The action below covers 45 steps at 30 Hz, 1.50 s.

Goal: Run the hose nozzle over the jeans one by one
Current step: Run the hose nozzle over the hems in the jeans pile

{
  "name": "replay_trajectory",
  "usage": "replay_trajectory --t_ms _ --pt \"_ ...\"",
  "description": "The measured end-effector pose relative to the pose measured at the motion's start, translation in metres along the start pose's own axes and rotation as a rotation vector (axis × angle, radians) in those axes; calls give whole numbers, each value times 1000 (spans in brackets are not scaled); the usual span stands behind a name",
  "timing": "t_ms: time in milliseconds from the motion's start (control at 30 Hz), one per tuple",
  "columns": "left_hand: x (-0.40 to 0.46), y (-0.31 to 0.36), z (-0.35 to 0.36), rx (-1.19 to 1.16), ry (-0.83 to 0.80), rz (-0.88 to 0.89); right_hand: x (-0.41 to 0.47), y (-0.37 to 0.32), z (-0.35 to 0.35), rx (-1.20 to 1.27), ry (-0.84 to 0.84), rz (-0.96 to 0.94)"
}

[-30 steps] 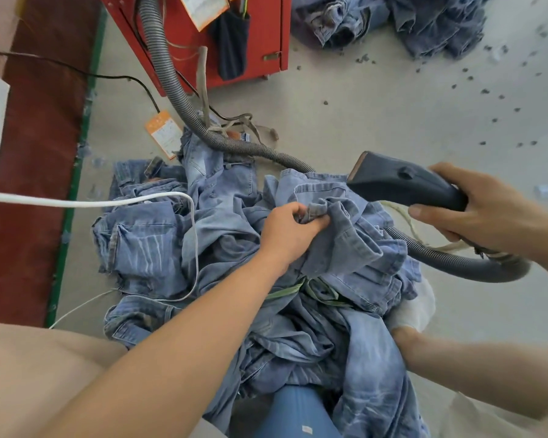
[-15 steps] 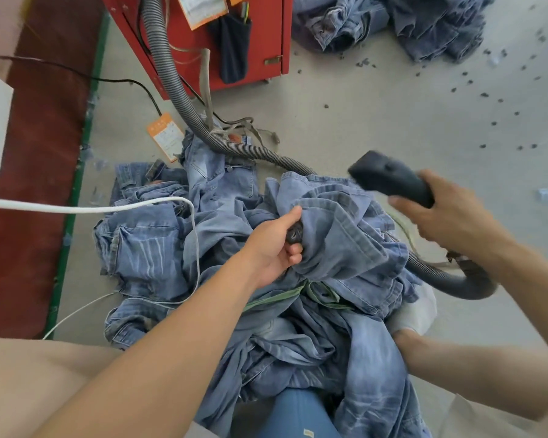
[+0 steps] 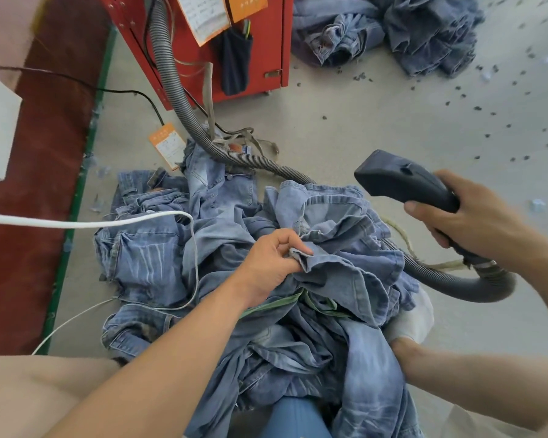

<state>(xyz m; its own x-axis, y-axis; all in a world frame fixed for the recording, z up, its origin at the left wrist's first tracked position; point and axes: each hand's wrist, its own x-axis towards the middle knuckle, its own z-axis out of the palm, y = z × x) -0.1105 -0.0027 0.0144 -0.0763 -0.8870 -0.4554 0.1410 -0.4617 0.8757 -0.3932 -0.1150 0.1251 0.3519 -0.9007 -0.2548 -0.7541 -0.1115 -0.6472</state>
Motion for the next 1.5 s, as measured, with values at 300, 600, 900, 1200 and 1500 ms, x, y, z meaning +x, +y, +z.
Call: replay_trajectory --t_ms 300,600,900,1200,1500 --pt "10 2 0 -155 103 -160 -3 -3 8 -109 -169 -71" --pt "33 3 4 13 191 -303 2 4 7 -103 -141 -52" --pt "88 -3 22 290 152 -135 0 14 -5 -37 -82 7" --pt "73 -19 39 75 76 -39 13 2 25 -190 -217 -30" --pt "63 -19 47 212 153 32 6 -14 25 -201 -151 -37"
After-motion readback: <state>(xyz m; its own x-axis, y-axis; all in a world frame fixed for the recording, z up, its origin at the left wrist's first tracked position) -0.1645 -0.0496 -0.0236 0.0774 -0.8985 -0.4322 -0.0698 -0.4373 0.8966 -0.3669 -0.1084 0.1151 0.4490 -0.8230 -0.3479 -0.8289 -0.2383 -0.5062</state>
